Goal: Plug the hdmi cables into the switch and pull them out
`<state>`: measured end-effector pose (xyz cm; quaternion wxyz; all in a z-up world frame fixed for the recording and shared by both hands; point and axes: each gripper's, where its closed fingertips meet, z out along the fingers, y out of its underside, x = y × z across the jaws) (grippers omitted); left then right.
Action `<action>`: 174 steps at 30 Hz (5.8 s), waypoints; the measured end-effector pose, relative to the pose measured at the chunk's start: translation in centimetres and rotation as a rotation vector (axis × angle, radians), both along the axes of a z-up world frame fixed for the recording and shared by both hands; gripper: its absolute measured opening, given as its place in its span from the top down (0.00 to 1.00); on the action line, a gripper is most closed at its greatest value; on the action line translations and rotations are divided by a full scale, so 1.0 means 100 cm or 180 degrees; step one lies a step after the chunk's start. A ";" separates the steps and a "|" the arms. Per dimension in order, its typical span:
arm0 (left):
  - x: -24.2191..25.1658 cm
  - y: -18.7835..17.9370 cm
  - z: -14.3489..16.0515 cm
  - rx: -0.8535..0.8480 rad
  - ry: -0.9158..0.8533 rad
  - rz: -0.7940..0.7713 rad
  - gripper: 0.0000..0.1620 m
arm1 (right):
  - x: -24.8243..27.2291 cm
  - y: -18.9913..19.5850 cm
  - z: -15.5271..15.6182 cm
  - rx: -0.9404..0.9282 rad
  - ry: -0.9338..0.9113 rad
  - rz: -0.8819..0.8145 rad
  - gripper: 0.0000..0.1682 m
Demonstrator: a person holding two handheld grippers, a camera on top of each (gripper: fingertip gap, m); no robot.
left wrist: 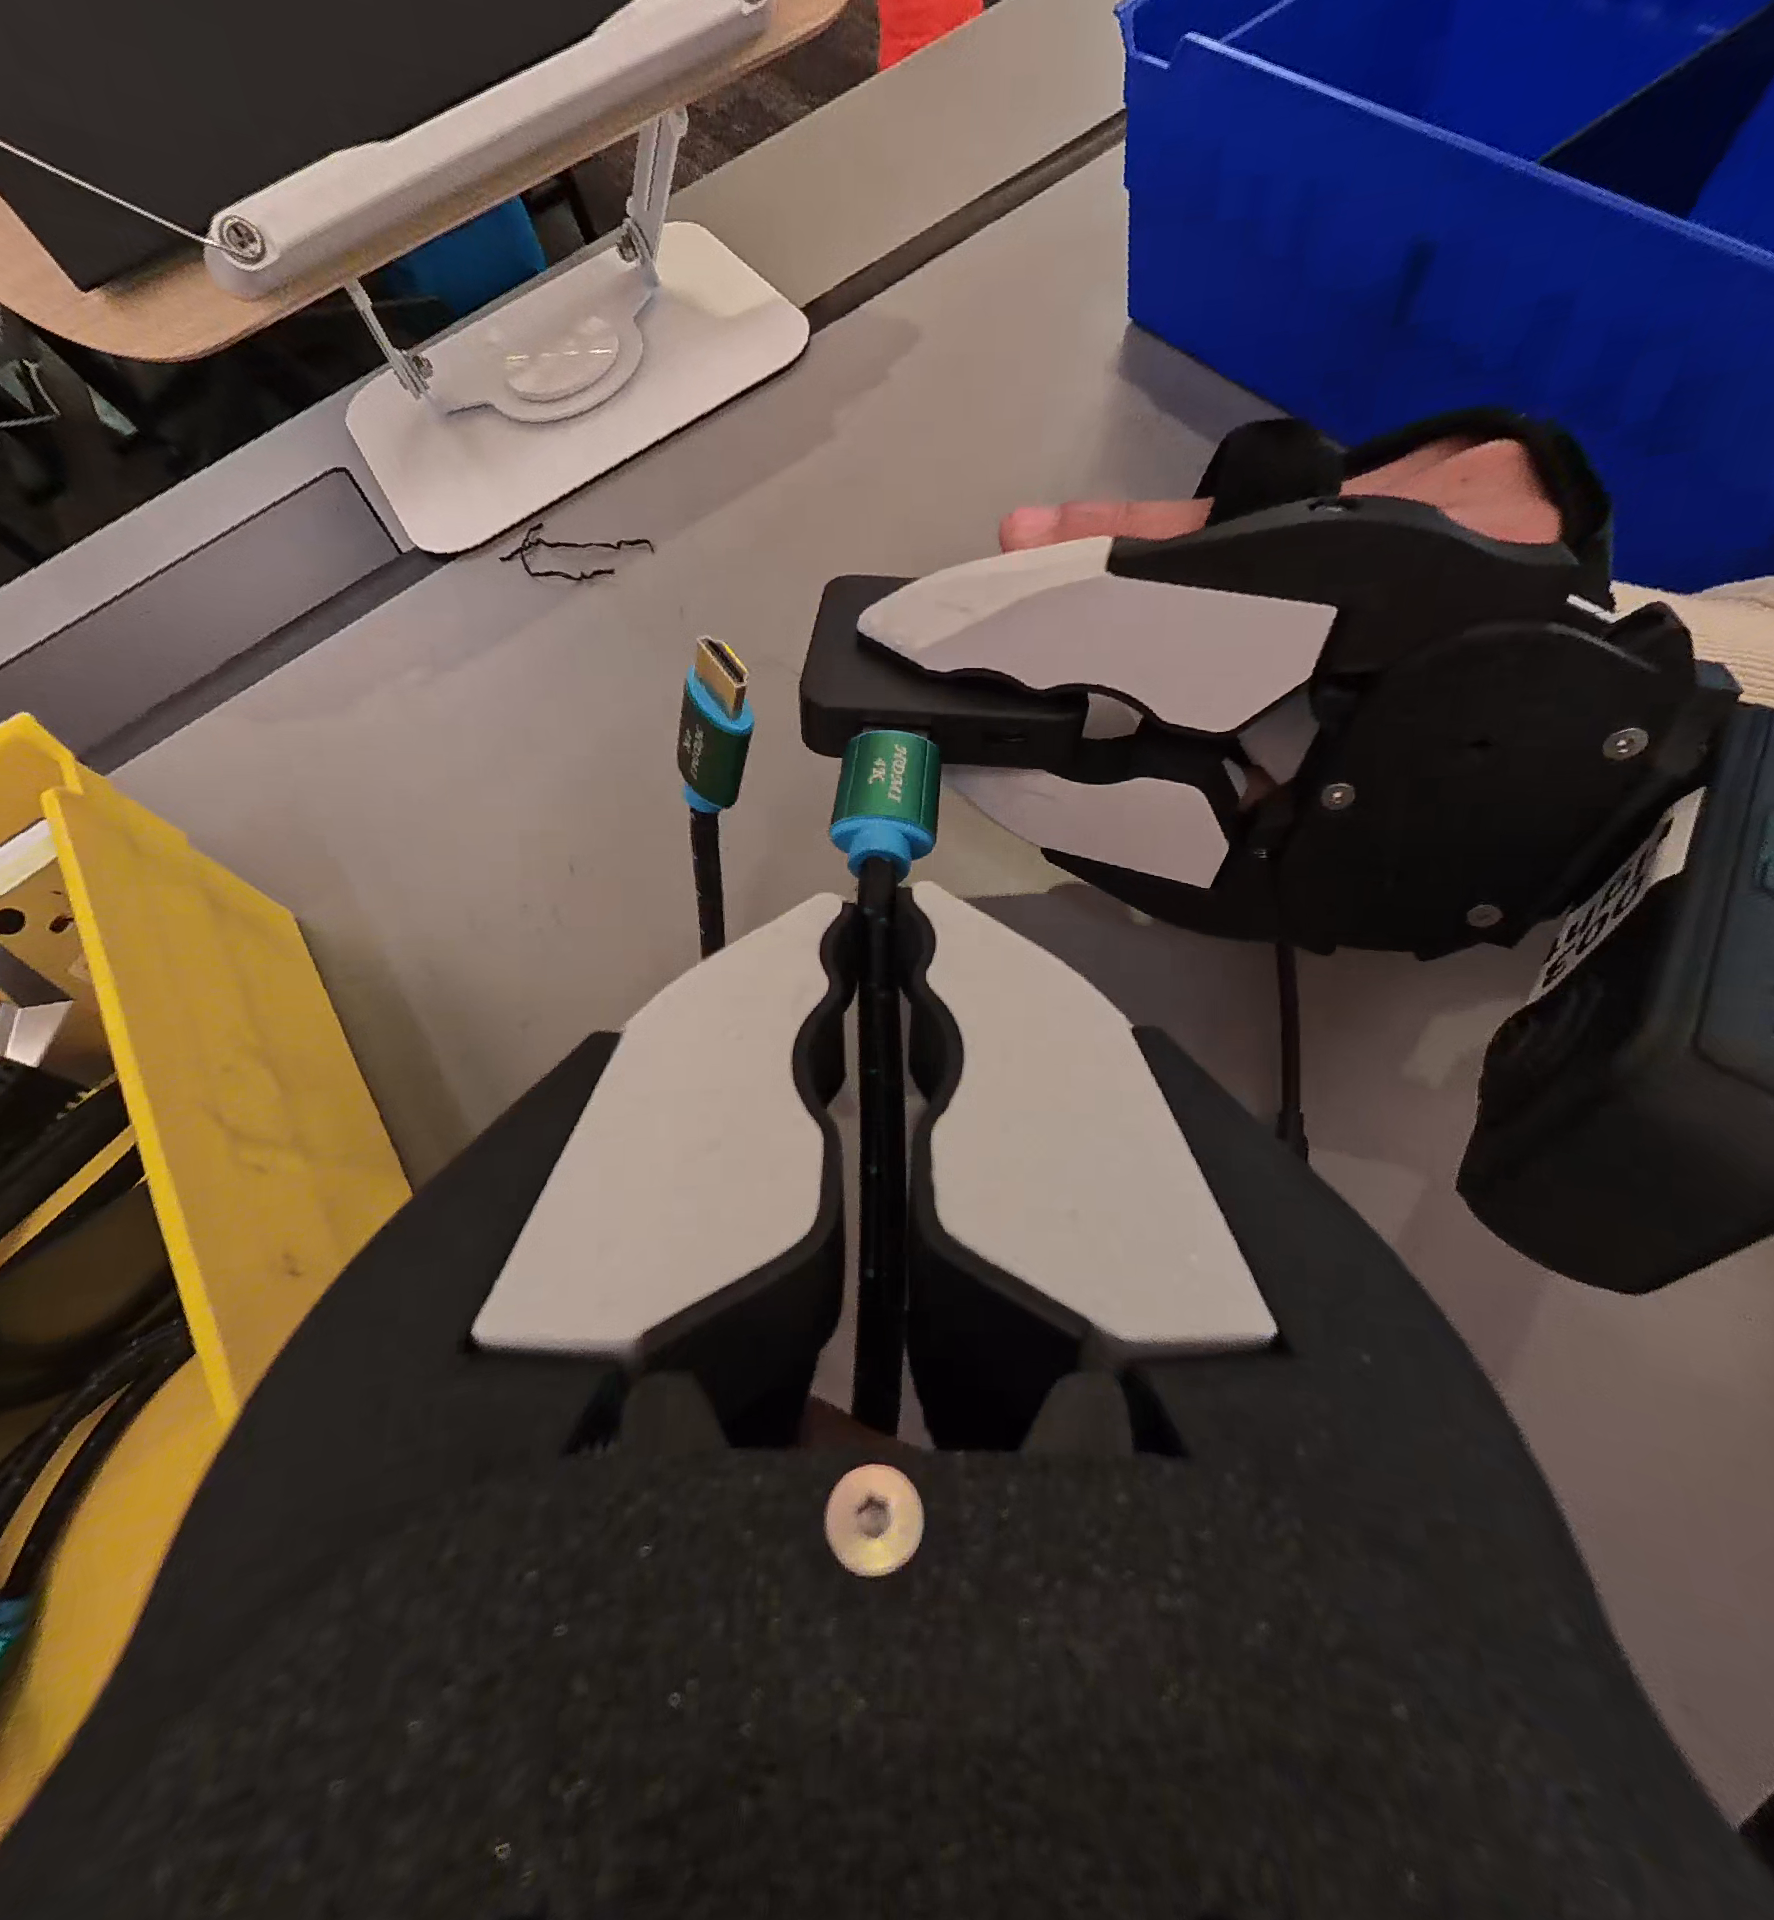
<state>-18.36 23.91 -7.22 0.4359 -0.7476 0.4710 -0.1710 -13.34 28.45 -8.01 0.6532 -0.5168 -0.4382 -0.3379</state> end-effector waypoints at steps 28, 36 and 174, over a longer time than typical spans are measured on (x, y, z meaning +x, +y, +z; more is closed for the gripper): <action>0.006 0.003 0.000 -0.0152 -0.0445 0.0025 0.96 | -0.005 -0.002 0.001 0.0058 -0.0074 -0.0077 0.93; 0.008 0.007 0.002 -0.0175 -0.0492 0.0040 0.96 | -0.003 0.002 0.001 0.0009 -0.0001 -0.0080 0.92; -0.143 0.185 0.154 -0.0270 0.0523 -0.0971 0.92 | 0.094 -0.253 -0.026 -0.1950 0.3512 -0.0140 0.84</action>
